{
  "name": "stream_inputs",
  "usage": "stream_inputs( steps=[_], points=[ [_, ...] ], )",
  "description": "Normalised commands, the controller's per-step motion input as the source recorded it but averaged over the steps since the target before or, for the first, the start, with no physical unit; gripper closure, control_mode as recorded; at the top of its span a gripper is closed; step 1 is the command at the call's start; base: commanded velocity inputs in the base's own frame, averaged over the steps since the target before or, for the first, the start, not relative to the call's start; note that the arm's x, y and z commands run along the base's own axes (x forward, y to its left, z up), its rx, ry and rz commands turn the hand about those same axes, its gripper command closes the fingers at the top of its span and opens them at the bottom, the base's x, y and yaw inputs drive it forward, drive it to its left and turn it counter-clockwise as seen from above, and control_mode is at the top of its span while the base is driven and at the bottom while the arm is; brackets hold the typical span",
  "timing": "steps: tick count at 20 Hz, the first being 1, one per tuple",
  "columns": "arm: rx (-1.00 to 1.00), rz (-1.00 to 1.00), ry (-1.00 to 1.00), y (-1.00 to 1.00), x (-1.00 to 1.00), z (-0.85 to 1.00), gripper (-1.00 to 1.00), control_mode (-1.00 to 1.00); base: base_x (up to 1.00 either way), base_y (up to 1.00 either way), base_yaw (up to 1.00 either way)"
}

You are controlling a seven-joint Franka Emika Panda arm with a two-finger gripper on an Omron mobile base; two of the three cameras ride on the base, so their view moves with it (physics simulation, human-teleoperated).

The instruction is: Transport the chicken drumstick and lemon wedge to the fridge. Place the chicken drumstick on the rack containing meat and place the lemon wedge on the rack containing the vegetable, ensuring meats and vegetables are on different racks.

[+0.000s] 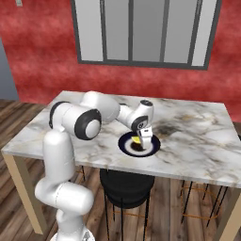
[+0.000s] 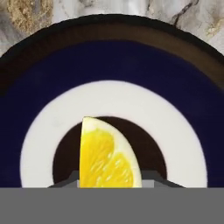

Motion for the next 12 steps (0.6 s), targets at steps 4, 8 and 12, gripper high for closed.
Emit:
stream_inputs(
  steps=[4,8,12],
  points=[
    [0.0,0.04,-0.08,0.0,-0.01,0.51,1.0,-1.0,0.0,0.0,0.0],
    [0.0,0.12,-0.02,0.0,-0.2,0.72,1.0,-1.0,0.0,0.0,0.0],
    [-0.01,0.16,0.0,0.01,-0.54,0.8,1.0,-1.0,0.0,0.0,0.0]
  ],
)
